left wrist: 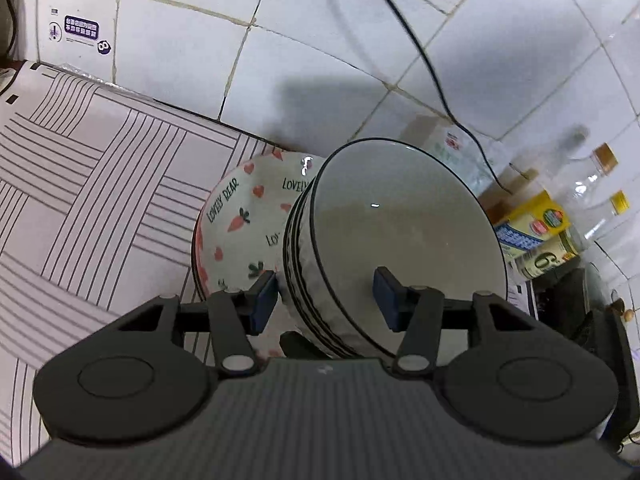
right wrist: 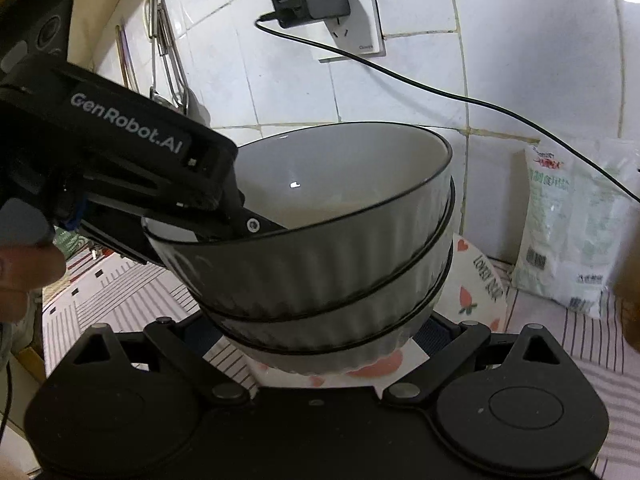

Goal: Organize plates and bowls
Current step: 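Carry the bowl stack over the bunny plates and lower it onto them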

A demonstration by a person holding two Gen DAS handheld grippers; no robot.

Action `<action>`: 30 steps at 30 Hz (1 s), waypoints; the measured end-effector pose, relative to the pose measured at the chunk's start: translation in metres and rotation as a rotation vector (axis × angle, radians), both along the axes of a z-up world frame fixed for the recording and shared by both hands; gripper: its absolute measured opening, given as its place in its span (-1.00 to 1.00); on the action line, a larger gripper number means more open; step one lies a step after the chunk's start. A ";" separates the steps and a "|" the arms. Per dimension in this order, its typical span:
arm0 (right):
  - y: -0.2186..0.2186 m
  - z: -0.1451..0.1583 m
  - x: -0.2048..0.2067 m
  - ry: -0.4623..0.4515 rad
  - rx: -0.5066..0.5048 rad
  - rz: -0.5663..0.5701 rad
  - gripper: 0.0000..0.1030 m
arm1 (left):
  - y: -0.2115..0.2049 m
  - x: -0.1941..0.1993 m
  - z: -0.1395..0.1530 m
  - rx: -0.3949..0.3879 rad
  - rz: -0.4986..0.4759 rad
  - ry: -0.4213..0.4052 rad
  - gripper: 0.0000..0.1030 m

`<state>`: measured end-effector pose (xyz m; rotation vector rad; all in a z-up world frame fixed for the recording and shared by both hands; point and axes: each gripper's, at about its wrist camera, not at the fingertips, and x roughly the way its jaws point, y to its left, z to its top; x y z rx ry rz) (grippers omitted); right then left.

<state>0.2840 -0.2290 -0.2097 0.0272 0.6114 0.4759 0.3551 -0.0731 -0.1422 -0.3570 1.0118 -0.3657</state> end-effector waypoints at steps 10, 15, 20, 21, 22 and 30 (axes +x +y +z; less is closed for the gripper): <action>0.004 -0.017 0.021 0.025 -0.019 0.008 0.93 | -0.001 0.017 -0.021 0.005 0.007 0.026 -0.01; 0.005 -0.024 0.027 0.045 -0.052 0.020 0.93 | -0.003 0.022 -0.029 0.009 0.008 0.058 0.00; 0.006 -0.023 0.031 0.055 -0.054 0.006 0.93 | -0.008 0.024 -0.030 0.042 0.002 0.053 0.02; 0.006 -0.024 0.032 0.061 -0.056 0.008 0.93 | -0.008 0.024 -0.031 0.038 0.008 0.052 0.01; 0.008 -0.024 0.033 0.063 -0.060 0.009 0.93 | -0.008 0.024 -0.031 0.039 0.011 0.050 0.02; 0.007 -0.028 0.035 0.056 -0.043 0.001 0.93 | -0.010 0.023 -0.029 0.066 0.001 0.042 0.02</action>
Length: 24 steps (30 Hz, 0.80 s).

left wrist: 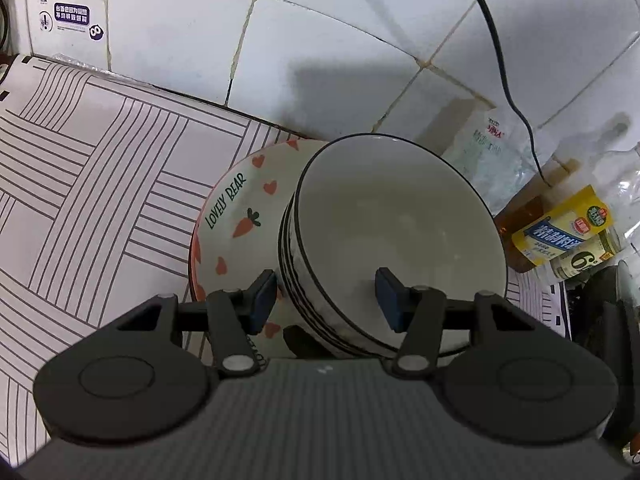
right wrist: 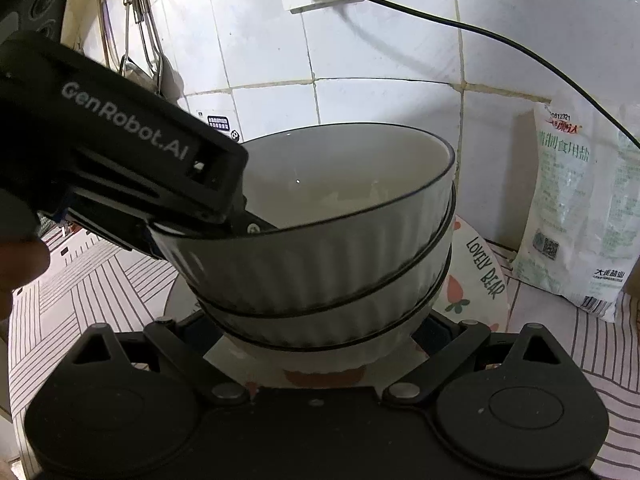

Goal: Organize plates and bowls
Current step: 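Carry the bowl stack over the bunny plates and lower it onto them, then open both grippers and pull back from the bowl stack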

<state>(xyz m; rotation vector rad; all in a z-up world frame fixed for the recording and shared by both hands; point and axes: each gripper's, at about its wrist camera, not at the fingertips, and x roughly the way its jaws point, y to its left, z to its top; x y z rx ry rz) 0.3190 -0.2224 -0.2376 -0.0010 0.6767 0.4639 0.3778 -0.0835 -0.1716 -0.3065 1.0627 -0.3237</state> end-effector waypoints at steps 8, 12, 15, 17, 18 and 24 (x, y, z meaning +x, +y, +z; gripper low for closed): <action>0.003 0.005 0.010 0.029 -0.025 0.008 0.93 | -0.001 0.001 -0.001 0.006 0.003 0.006 0.02; 0.011 0.008 0.009 0.023 -0.078 -0.010 0.93 | -0.003 0.001 0.003 0.023 -0.023 -0.002 0.09; 0.015 0.015 0.002 0.030 -0.108 -0.037 0.94 | -0.002 -0.001 0.011 0.055 -0.028 -0.033 0.22; 0.015 0.020 -0.005 0.027 -0.120 -0.058 0.94 | 0.001 -0.006 0.018 0.060 -0.026 -0.049 0.27; 0.015 0.022 -0.009 0.025 -0.118 -0.066 0.94 | 0.003 -0.009 0.021 0.064 -0.023 -0.058 0.33; 0.010 0.038 -0.036 0.015 -0.115 -0.094 0.94 | 0.015 -0.032 0.046 0.047 -0.007 -0.093 0.48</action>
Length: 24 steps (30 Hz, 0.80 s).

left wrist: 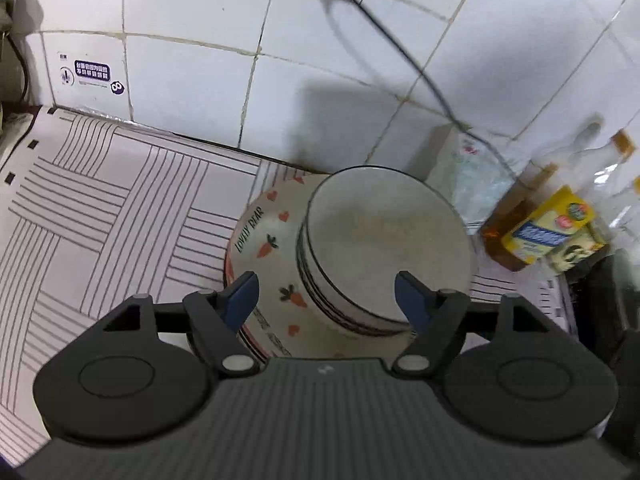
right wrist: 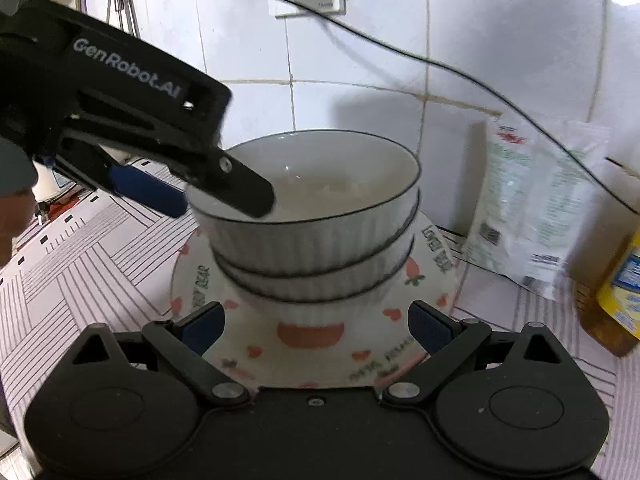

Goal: Organize plates and bowls

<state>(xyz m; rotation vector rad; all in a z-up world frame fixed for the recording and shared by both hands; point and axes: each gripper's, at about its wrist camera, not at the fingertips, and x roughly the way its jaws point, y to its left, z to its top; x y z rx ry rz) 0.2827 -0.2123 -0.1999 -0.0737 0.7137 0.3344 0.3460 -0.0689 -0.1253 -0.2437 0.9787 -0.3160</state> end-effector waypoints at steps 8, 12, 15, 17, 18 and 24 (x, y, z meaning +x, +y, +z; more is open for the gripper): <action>-0.020 0.018 -0.037 0.000 0.031 -0.155 0.94 | 0.016 -0.047 0.033 0.026 0.008 -0.067 0.59; -0.023 0.037 -0.063 -0.002 0.045 -0.215 0.94 | 0.021 -0.075 0.050 0.092 -0.010 -0.101 0.66; -0.022 0.053 -0.082 0.011 0.037 -0.249 0.94 | 0.024 -0.095 0.061 0.162 -0.019 -0.121 0.71; -0.018 0.062 -0.095 0.011 -0.003 -0.270 0.94 | 0.027 -0.108 0.066 0.186 -0.036 -0.128 0.77; -0.017 0.066 -0.102 0.007 -0.018 -0.273 0.94 | 0.028 -0.115 0.068 0.197 -0.042 -0.137 0.79; -0.016 0.091 -0.142 0.003 -0.001 -0.326 0.94 | 0.036 -0.157 0.082 0.220 -0.051 -0.179 0.88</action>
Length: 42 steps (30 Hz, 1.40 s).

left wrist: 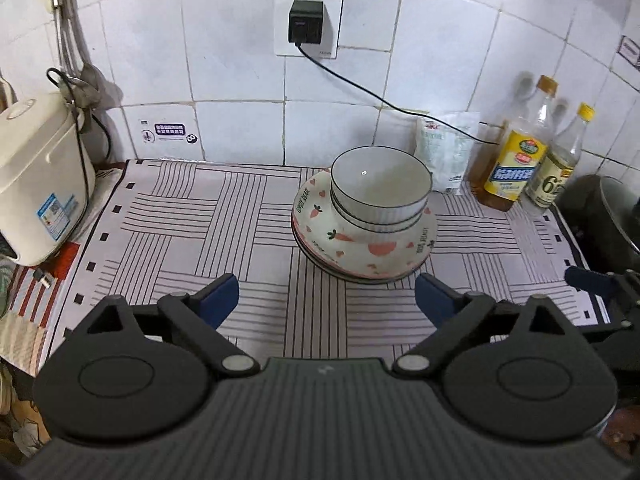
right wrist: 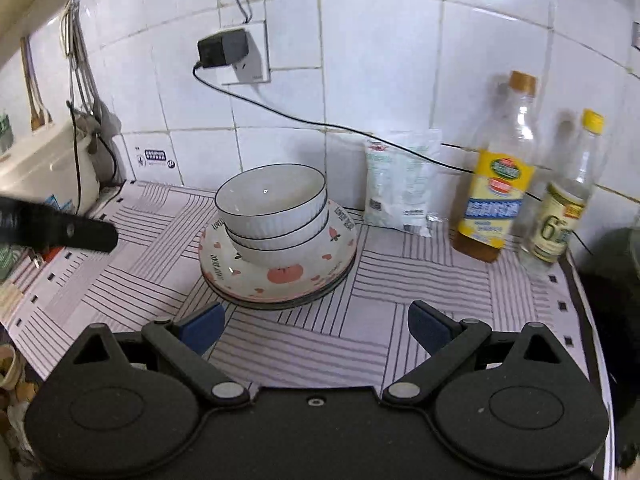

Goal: Organize plates and bowls

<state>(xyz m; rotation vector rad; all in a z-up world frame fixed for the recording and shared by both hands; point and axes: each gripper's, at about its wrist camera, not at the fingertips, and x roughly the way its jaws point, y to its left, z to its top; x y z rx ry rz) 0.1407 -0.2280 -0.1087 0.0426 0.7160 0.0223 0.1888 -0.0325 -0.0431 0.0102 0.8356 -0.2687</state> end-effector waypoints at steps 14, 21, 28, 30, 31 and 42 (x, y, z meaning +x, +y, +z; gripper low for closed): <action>0.001 0.045 -0.081 -0.025 -0.023 -0.177 0.97 | 0.015 -0.077 0.036 0.041 0.047 -0.128 0.98; 0.009 0.057 -0.111 -0.046 -0.039 -0.188 0.97 | 0.018 -0.101 0.043 0.031 0.041 -0.115 0.98; 0.019 0.066 -0.134 -0.096 -0.079 -0.206 0.97 | 0.020 -0.125 0.048 0.061 0.038 -0.122 0.98; 0.020 0.066 -0.137 -0.097 -0.083 -0.208 0.97 | 0.022 -0.128 0.048 0.062 0.046 -0.113 0.98; 0.020 0.066 -0.138 -0.094 -0.082 -0.210 0.97 | 0.023 -0.129 0.048 0.064 0.048 -0.109 0.98; 0.024 0.061 -0.150 -0.040 -0.075 -0.203 0.97 | 0.024 -0.136 0.042 0.107 0.043 -0.107 0.98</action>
